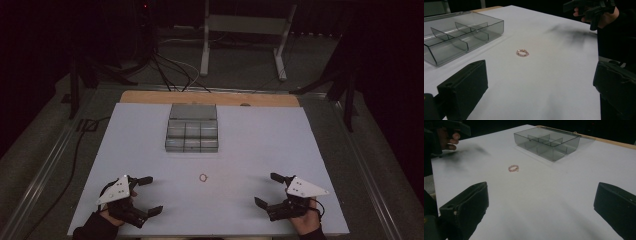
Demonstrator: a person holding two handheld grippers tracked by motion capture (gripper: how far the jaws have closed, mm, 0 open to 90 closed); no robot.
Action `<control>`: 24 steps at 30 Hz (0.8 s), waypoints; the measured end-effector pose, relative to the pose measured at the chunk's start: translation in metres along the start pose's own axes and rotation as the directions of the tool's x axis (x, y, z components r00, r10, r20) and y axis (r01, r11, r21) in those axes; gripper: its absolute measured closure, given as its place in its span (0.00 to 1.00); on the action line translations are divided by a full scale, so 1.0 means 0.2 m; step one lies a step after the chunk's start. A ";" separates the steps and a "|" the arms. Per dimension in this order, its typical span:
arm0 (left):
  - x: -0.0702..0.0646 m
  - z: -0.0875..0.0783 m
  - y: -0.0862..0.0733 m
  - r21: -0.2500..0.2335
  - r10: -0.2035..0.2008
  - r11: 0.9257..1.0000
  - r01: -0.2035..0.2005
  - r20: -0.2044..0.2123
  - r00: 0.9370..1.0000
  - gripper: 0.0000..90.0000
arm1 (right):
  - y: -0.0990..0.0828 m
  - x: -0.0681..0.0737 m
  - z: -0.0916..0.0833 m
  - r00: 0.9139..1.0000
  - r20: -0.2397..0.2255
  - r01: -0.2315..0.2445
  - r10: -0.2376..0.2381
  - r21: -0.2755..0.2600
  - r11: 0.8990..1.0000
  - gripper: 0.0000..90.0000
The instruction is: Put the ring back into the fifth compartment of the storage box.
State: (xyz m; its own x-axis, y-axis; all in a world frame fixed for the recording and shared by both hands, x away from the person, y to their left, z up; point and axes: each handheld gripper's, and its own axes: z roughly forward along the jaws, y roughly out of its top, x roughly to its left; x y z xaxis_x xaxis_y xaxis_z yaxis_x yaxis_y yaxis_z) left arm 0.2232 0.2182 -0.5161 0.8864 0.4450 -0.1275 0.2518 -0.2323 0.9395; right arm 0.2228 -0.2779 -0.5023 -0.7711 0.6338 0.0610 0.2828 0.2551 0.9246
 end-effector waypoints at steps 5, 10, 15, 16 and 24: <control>0.00 0.00 0.00 0.000 0.005 1.000 -0.005 0.000 1.000 0.01 | 0.00 0.00 0.00 1.000 0.000 0.004 -0.004 -0.003 1.000 0.00; 0.00 0.00 0.00 0.003 0.001 1.000 -0.001 0.004 1.000 0.01 | 0.00 0.01 0.00 1.000 0.001 0.003 -0.003 -0.004 1.000 0.00; -0.01 0.01 0.00 0.007 0.009 1.000 -0.009 0.013 1.000 0.01 | 0.00 0.01 0.00 1.000 0.005 0.004 -0.004 -0.007 1.000 0.00; -0.01 0.01 0.00 0.010 0.010 1.000 -0.010 0.013 1.000 0.01 | 0.00 0.01 0.00 1.000 0.005 0.006 -0.006 -0.010 1.000 0.00; -0.02 0.02 0.02 0.012 0.011 1.000 -0.011 0.023 1.000 0.01 | 0.01 0.01 -0.01 1.000 0.012 -0.001 0.001 -0.013 1.000 0.00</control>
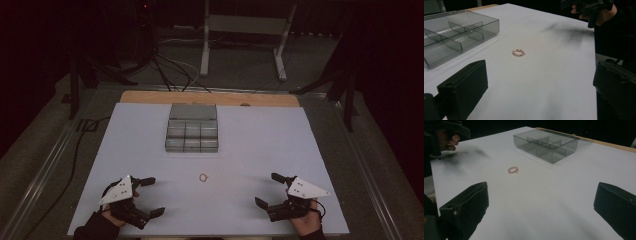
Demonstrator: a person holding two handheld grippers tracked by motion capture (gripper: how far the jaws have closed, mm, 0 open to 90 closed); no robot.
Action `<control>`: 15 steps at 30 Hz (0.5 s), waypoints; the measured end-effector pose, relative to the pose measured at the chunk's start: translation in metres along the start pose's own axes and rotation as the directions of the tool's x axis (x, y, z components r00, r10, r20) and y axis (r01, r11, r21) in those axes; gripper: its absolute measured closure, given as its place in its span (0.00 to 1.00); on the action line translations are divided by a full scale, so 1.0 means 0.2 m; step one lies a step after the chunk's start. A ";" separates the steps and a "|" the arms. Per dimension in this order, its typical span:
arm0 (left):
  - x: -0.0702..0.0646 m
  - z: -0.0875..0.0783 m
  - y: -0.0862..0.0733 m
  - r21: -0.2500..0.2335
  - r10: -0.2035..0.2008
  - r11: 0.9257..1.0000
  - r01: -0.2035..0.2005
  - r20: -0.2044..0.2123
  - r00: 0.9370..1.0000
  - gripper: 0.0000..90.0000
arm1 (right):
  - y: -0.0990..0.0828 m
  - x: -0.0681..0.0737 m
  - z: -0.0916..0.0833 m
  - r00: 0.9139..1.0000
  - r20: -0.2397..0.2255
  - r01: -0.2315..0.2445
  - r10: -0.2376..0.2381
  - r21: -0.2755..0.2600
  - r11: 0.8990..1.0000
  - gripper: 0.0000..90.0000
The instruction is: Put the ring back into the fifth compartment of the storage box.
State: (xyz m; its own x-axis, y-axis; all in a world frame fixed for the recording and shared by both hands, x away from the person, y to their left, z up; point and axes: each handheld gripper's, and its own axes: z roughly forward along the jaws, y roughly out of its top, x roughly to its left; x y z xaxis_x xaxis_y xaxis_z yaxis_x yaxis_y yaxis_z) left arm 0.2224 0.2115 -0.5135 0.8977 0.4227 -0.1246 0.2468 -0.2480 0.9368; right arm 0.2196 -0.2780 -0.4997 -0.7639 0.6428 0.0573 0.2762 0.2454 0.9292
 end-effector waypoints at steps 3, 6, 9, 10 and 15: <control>0.00 0.00 0.01 0.001 -0.002 1.000 0.002 0.001 1.000 0.01 | 0.00 0.00 0.00 1.000 0.004 -0.006 0.006 -0.008 1.000 0.00; 0.00 0.02 0.03 0.000 -0.007 1.000 0.007 0.004 1.000 0.01 | 0.00 0.00 0.00 1.000 0.004 -0.004 0.004 -0.001 1.000 0.00; 0.00 0.02 0.04 0.001 0.004 1.000 -0.004 0.003 1.000 0.01 | 0.00 0.00 -0.01 1.000 0.003 -0.004 0.004 -0.004 1.000 0.00; 0.00 0.02 0.05 -0.001 0.005 1.000 -0.005 0.002 1.000 0.01 | 0.00 0.00 0.00 1.000 0.002 -0.005 0.005 0.000 1.000 0.00; 0.01 0.04 0.09 -0.014 0.003 1.000 -0.003 0.004 1.000 0.01 | -0.01 0.00 0.00 1.000 0.000 -0.012 0.012 0.002 1.000 0.00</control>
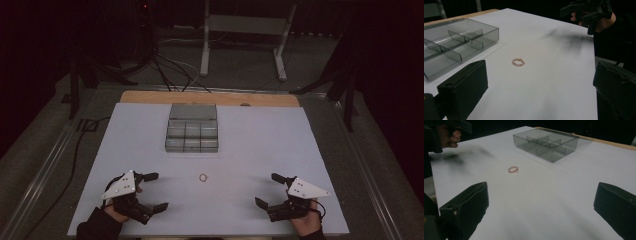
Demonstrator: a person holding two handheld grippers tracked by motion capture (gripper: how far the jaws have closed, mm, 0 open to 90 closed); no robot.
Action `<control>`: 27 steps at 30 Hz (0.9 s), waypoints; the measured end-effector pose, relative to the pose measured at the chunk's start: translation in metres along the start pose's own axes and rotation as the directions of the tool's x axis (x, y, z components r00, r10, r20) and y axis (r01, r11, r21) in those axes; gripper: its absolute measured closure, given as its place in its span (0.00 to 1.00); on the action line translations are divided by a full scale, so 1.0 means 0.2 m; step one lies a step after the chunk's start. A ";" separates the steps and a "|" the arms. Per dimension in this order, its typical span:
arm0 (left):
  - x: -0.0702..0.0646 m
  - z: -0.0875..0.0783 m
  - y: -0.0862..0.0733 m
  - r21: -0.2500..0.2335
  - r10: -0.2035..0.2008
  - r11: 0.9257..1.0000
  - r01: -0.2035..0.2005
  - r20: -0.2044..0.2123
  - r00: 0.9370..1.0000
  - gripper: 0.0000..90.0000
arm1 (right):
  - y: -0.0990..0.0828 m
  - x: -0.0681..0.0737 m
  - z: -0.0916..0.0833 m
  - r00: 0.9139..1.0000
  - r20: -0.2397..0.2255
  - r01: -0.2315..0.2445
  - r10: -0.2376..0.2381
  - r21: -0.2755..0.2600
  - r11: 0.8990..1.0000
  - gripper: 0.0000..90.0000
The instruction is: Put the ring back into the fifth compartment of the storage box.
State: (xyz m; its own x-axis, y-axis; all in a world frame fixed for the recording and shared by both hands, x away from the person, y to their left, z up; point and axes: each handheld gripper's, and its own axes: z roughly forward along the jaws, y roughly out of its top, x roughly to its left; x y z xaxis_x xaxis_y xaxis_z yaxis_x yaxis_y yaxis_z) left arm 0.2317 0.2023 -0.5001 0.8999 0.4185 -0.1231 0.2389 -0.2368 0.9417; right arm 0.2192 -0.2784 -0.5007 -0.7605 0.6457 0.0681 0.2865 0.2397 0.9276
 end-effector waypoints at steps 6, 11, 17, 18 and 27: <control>0.01 0.03 0.04 0.000 0.009 1.000 -0.009 0.010 1.000 0.01 | 0.00 0.00 0.00 1.000 -0.002 0.003 -0.003 0.000 1.000 0.00; 0.01 0.05 0.05 -0.001 0.010 1.000 -0.010 0.015 1.000 0.01 | 0.00 0.00 0.00 1.000 -0.001 -0.003 0.003 -0.002 1.000 0.00; 0.01 0.10 0.08 0.018 0.023 1.000 -0.024 0.039 0.999 0.01 | 0.00 0.00 0.00 1.000 -0.002 -0.001 0.001 -0.003 1.000 0.00; 0.01 0.11 0.08 0.020 0.023 1.000 -0.024 0.044 0.999 0.01 | 0.00 0.00 0.00 1.000 -0.001 -0.001 0.001 0.000 1.000 0.00; 0.02 0.17 0.10 0.045 0.025 0.999 -0.028 0.058 0.998 0.01 | 0.00 0.00 0.00 1.000 -0.001 -0.004 0.004 -0.001 1.000 0.00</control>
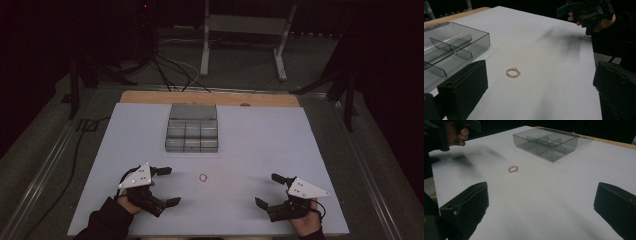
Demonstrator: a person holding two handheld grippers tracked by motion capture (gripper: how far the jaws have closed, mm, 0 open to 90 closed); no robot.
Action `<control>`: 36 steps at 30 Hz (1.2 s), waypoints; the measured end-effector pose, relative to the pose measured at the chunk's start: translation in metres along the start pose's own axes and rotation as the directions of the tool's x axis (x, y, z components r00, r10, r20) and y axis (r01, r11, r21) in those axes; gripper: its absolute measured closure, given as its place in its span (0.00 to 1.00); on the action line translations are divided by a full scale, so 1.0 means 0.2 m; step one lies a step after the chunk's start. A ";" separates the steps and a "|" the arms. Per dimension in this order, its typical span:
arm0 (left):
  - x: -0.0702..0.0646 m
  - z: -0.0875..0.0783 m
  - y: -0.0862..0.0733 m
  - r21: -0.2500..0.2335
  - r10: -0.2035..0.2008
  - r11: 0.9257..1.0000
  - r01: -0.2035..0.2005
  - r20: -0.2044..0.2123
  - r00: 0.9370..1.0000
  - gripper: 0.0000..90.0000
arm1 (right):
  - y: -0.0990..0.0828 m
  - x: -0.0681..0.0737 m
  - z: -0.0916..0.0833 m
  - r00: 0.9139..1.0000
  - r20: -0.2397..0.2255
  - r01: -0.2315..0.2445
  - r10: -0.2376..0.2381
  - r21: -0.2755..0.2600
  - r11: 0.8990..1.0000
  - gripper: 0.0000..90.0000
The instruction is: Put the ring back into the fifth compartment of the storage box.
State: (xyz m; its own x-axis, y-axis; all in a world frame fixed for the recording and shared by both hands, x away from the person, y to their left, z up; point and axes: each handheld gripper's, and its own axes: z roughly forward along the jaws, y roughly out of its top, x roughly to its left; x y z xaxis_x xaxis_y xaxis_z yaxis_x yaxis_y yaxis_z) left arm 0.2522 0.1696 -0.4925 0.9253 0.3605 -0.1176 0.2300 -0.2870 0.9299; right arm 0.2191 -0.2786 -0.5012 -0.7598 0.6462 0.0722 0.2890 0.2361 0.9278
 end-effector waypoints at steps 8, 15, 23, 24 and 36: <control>0.00 0.05 0.03 0.008 0.015 1.000 -0.015 0.025 1.000 0.01 | 0.00 0.00 0.00 1.000 -0.003 -0.002 0.002 0.005 1.000 0.00; 0.00 0.11 0.04 0.025 0.022 0.999 -0.023 0.039 0.999 0.01 | 0.00 0.00 0.00 1.000 -0.003 -0.004 0.004 0.004 1.000 0.00; 0.02 0.17 0.04 0.050 0.019 0.999 -0.021 0.046 0.999 0.01 | 0.00 0.01 0.00 1.000 -0.005 0.000 0.000 -0.001 1.000 0.00; 0.02 0.17 0.04 0.050 0.019 0.999 -0.021 0.046 0.999 0.01 | 0.00 0.01 0.00 1.000 -0.005 0.002 -0.002 0.000 1.000 0.00; 0.05 0.27 0.04 0.089 0.023 0.996 -0.027 0.044 0.999 0.01 | 0.00 0.01 -0.01 1.000 -0.006 0.005 -0.005 0.002 1.000 0.00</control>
State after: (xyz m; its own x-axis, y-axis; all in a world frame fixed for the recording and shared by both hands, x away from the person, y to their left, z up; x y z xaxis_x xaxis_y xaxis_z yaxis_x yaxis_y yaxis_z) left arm 0.2800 0.1242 -0.5052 0.9429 0.3140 -0.1115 0.2309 -0.3747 0.8979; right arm 0.2170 -0.2789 -0.5005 -0.7645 0.6409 0.0698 0.2867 0.2409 0.9273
